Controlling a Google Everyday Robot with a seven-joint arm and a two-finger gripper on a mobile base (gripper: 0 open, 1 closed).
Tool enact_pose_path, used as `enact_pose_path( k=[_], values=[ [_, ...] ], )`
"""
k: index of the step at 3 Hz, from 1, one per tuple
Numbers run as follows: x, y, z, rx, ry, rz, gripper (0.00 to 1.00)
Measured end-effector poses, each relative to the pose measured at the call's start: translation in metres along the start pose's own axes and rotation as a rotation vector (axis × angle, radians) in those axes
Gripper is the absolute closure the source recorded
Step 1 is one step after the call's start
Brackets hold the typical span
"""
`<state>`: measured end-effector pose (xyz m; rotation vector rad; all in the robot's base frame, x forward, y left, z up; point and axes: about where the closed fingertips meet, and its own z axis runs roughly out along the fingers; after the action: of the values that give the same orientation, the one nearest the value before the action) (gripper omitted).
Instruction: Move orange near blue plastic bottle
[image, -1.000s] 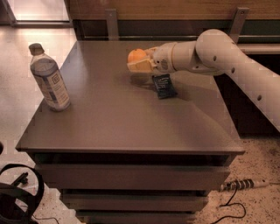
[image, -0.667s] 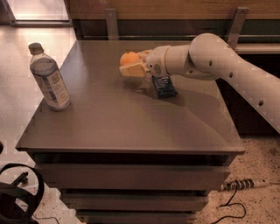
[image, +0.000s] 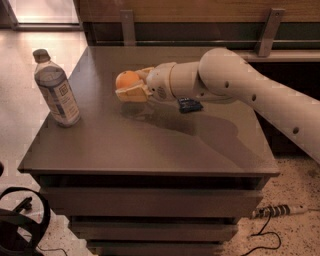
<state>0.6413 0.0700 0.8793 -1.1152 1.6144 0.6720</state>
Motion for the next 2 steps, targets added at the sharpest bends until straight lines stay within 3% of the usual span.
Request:
enact_pose_path(
  k=[2],
  values=[
    [0.012,0.056,0.023,-0.09,-0.042,0.011,1.0]
  ],
)
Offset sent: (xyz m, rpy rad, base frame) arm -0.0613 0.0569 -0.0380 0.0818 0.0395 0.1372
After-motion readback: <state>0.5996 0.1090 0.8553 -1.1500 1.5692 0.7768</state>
